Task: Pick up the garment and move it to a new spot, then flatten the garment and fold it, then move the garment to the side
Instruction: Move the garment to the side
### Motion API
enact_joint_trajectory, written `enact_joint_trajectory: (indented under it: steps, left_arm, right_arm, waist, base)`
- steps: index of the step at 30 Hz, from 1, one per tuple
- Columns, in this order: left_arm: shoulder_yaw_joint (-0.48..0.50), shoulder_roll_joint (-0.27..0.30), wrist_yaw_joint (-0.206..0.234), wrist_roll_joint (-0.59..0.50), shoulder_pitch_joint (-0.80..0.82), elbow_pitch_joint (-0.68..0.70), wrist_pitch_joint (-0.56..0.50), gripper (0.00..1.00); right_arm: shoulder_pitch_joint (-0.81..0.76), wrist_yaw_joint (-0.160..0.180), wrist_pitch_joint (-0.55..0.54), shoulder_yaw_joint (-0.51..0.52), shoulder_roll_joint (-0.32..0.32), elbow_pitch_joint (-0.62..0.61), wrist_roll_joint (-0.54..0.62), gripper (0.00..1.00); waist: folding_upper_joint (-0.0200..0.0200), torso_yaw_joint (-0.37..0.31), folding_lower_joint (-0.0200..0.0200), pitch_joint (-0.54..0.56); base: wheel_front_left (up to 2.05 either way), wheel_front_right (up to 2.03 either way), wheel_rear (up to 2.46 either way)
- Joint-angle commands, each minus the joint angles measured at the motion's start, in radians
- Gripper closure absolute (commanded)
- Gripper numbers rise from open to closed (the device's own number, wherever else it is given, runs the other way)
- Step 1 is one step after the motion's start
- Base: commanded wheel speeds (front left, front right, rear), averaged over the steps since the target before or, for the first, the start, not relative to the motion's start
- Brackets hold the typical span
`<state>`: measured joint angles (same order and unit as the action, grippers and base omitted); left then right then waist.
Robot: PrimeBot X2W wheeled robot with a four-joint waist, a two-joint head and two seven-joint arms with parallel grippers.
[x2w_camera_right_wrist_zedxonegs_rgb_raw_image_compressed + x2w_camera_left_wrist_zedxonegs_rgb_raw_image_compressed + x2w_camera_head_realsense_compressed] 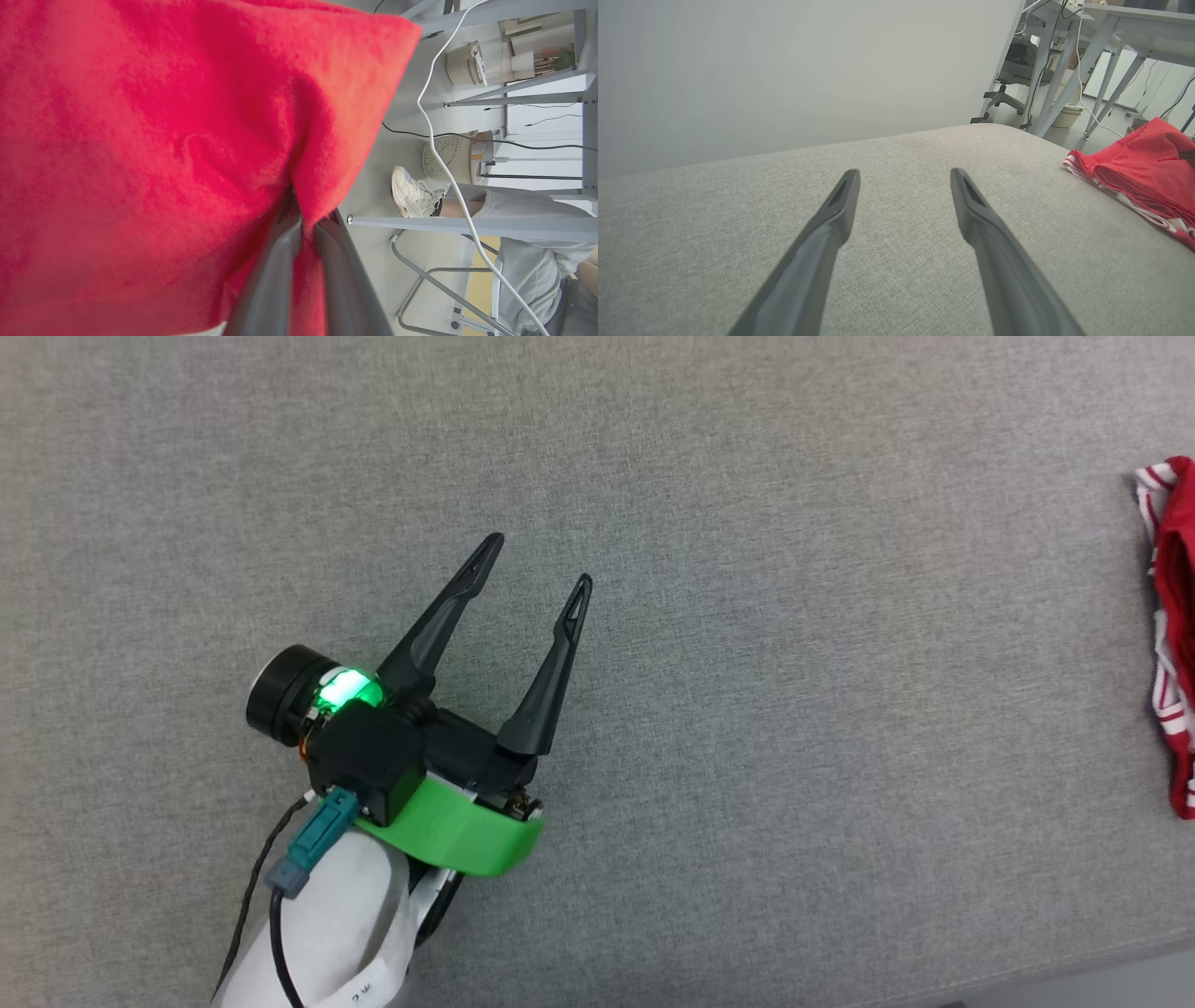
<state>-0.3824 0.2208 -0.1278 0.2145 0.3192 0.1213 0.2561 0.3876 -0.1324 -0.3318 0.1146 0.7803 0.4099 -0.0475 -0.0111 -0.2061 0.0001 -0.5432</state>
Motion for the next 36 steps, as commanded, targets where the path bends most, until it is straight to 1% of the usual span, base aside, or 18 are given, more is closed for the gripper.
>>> enact_joint_trajectory:
  steps: [1, 9, 14, 15, 16, 17, 22, 28, 33, 36]
  left_arm:
    - [0.001, 0.011, -0.003, -0.010, 0.023, 0.011, 0.006, 0.00]
    - [0.012, 0.025, -0.003, -0.016, 0.045, 0.047, 0.006, 0.00]
    - [0.009, 0.023, -0.003, -0.018, 0.047, 0.052, 0.006, 0.00]
    - [0.009, 0.021, -0.003, -0.018, 0.047, 0.051, 0.006, 0.00]
    - [0.010, 0.019, -0.002, -0.018, 0.047, 0.049, 0.006, 0.00]
    - [0.011, 0.015, -0.002, -0.018, 0.046, 0.047, 0.006, 0.00]
    - [0.013, -0.006, -0.002, -0.009, 0.038, 0.019, 0.006, 0.00]
    - [0.035, -0.045, -0.002, 0.014, 0.000, -0.020, 0.006, 0.00]
    - [0.073, -0.067, -0.002, 0.024, -0.051, -0.048, 0.006, 0.00]
    - [0.108, -0.077, -0.002, 0.027, -0.083, -0.062, 0.006, 0.00]
  right_arm:
    - [0.038, 0.002, 0.028, 0.024, -0.005, 0.030, 0.019, 1.00]
    - [0.150, 0.002, 0.132, 0.156, -0.019, 0.179, 0.111, 1.00]
    - [0.200, 0.002, 0.165, 0.192, -0.040, 0.251, 0.153, 1.00]
    - [0.208, 0.002, 0.172, 0.193, -0.045, 0.264, 0.160, 0.64]
    - [0.214, 0.002, 0.179, 0.193, -0.050, 0.274, 0.165, 0.42]
    - [0.221, 0.002, 0.186, 0.195, -0.056, 0.287, 0.169, 0.00]
    - [0.235, 0.002, 0.241, 0.200, -0.069, 0.335, 0.195, 0.00]
    - [0.237, 0.002, 0.316, 0.166, -0.078, 0.324, 0.170, 0.00]
    - [0.221, 0.002, 0.352, 0.113, -0.107, 0.238, 0.078, 0.00]
    - [0.190, 0.002, 0.347, 0.072, -0.135, 0.135, -0.001, 0.00]
  waist:
    - [0.0111, 0.004, -0.0001, -0.081]
    - [0.0111, 0.042, -0.0001, -0.146]
    - [0.0111, 0.053, -0.0001, -0.155]
    - [0.0111, 0.054, -0.0001, -0.153]
    - [0.0111, 0.055, -0.0001, -0.149]
    - [0.0111, 0.054, -0.0001, -0.143]
    - [0.0111, 0.056, -0.0001, -0.074]
    - [0.0111, 0.058, -0.0001, 0.059]
    - [0.0111, 0.067, -0.0001, 0.161]
    - [0.0111, 0.078, -0.0001, 0.215]
  base:
    - [0.00, 0.00, 0.00]
    - [0.00, 0.00, 0.00]
    - [0.00, 0.00, 0.00]
    - [0.00, 0.00, 0.00]
    - [0.00, 0.00, 0.00]
    - [0.00, 0.00, 0.00]
    - [0.00, 0.00, 0.00]
    - [0.00, 0.00, 0.00]
    - [0.00, 0.00, 0.00]
    - [0.00, 0.00, 0.00]
